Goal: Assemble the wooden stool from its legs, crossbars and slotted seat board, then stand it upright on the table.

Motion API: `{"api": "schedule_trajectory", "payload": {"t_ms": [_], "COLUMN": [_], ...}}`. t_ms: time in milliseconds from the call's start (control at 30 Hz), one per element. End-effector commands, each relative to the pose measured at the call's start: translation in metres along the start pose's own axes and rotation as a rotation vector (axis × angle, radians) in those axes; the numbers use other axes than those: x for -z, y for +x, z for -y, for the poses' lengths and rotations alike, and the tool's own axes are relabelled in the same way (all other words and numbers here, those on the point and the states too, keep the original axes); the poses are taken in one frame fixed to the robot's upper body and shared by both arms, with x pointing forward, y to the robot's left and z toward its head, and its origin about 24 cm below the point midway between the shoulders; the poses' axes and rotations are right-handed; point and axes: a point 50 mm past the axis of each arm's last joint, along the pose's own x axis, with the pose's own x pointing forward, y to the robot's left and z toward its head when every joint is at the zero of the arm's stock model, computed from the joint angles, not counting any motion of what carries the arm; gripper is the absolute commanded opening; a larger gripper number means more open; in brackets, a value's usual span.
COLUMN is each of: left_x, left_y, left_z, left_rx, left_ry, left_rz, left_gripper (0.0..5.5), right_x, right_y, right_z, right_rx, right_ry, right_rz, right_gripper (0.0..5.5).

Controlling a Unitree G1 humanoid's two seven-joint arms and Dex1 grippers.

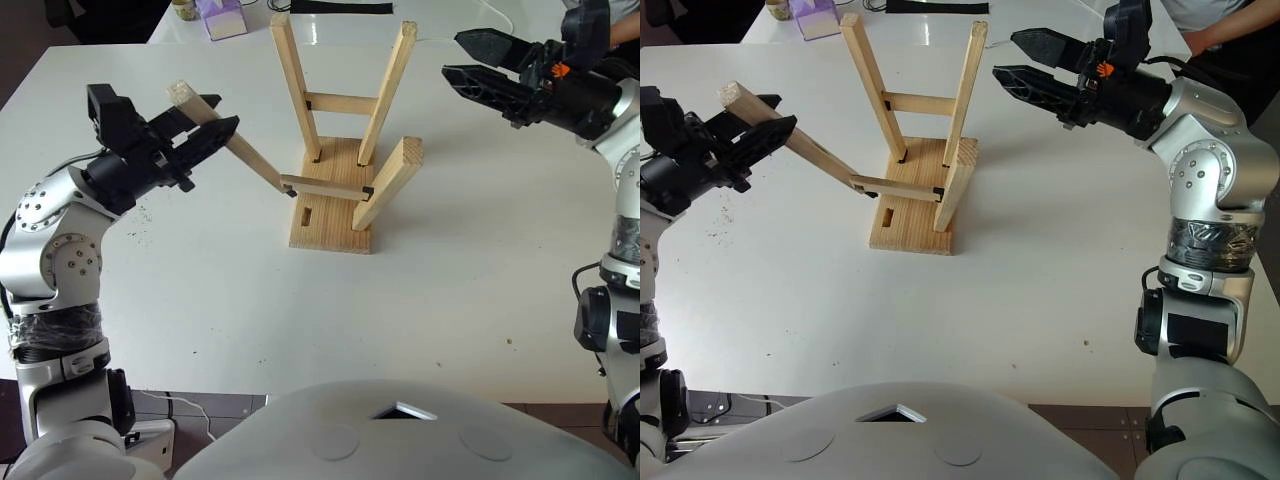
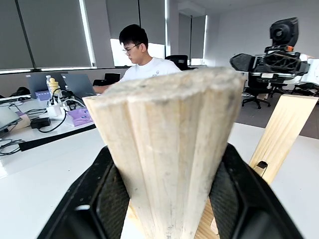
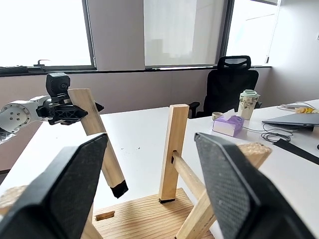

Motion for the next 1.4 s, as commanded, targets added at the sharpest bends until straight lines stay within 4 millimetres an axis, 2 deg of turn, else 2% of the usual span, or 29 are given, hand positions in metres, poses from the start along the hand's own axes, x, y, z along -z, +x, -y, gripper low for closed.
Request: {"api": "schedule_trajectory", "payload": {"t_ms": [33,267,400,533,733,900,1067,1267,1400], "left_x": [0.011,0.041,0.039,0.029,-0.009,-0.034,-0.028,-0.011,-0.011], "left_y": [0.003,-0.012,-0.017,-0.014,-0.005,0.006,0.019,0.023,0.024], "left_z": [0.012,0.034,0.048,0.054,0.036,0.023,0.014,0.013,0.006], "left_rx": [0.024,0.043,0.073,0.098,0.129,0.267,0.396,0.429,0.425], "left_ry": [-0.018,-0.100,-0.126,-0.116,-0.003,0.060,0.032,0.020,0.032], "left_rz": [-0.013,-0.130,-0.140,-0.133,-0.092,-0.155,-0.231,-0.274,-0.299], "left_gripper": [2.04,2.04,2.04,2.04,2.04,2.04,2.04,2.04,2.04], "right_x": [-0.006,-0.005,-0.003,-0.001,0.005,0.012,0.022,0.026,0.029], "right_y": [0.008,0.009,0.007,0.004,-0.001,-0.005,-0.004,-0.004,-0.006], "right_z": [0.004,0.006,0.005,0.004,-0.001,-0.007,-0.014,-0.017,-0.019], "right_rx": [-0.021,-0.025,-0.018,-0.007,0.022,0.053,0.082,0.106,0.124], "right_ry": [-0.035,-0.045,-0.042,-0.042,-0.040,-0.034,-0.020,-0.015,-0.013], "right_rz": [-0.009,-0.024,-0.029,-0.033,-0.035,-0.028,-0.006,0.009,0.016], "right_gripper": [3.20,3.20,3.20,3.20,3.20,3.20,3.20,3.20,3.20]}}
